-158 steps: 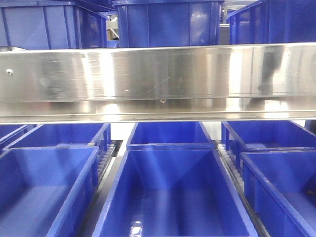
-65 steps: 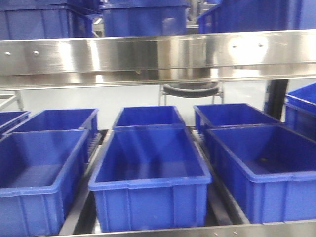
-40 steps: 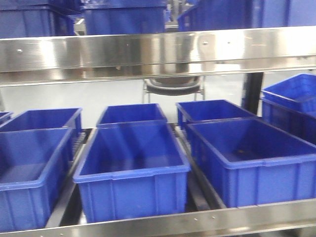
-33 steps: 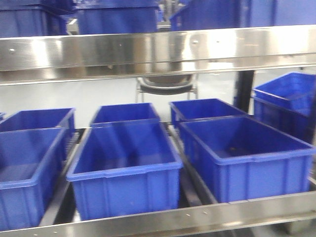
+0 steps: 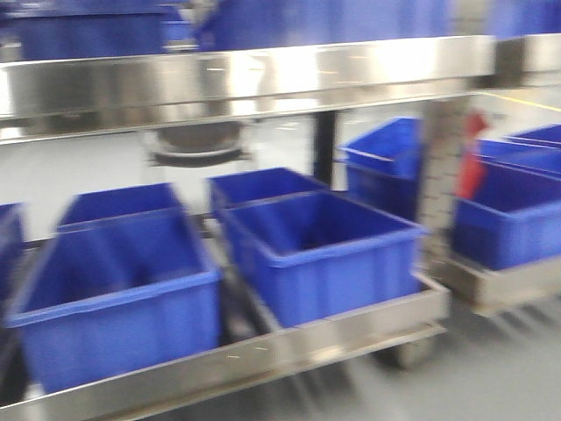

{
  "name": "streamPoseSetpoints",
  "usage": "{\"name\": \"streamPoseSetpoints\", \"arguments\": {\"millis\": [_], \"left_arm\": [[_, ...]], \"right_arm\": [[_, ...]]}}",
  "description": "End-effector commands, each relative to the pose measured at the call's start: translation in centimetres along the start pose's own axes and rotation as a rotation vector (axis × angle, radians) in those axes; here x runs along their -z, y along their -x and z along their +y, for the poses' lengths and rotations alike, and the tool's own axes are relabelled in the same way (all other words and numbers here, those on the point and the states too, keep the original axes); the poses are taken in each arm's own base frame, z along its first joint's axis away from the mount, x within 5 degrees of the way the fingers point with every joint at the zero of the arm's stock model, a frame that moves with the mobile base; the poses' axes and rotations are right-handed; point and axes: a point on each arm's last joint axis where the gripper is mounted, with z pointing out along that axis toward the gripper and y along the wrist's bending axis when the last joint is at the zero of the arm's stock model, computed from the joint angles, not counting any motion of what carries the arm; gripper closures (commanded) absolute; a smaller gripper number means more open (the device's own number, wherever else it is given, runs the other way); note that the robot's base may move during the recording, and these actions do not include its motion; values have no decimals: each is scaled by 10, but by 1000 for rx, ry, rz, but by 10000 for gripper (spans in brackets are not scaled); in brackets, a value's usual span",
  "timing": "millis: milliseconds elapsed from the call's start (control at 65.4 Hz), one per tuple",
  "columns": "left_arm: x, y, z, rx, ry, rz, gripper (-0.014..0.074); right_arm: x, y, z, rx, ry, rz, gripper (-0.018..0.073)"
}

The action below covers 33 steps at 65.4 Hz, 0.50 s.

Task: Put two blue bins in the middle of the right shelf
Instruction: 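Turn the base away from the shelf holding the teal bin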

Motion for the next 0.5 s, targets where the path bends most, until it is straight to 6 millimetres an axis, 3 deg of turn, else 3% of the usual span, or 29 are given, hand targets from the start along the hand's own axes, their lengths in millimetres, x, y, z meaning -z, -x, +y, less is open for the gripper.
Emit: {"name": "streamPoseSetpoints", "arguments": {"millis": [0,489], "left_arm": [[15,13,-4,11,-44,-104,707],[15,13,-4,11,-44,-104,707]], "right_arm": [[14,20,3,-12,23,-175,712],[14,20,3,-12,23,-175,712]]}}
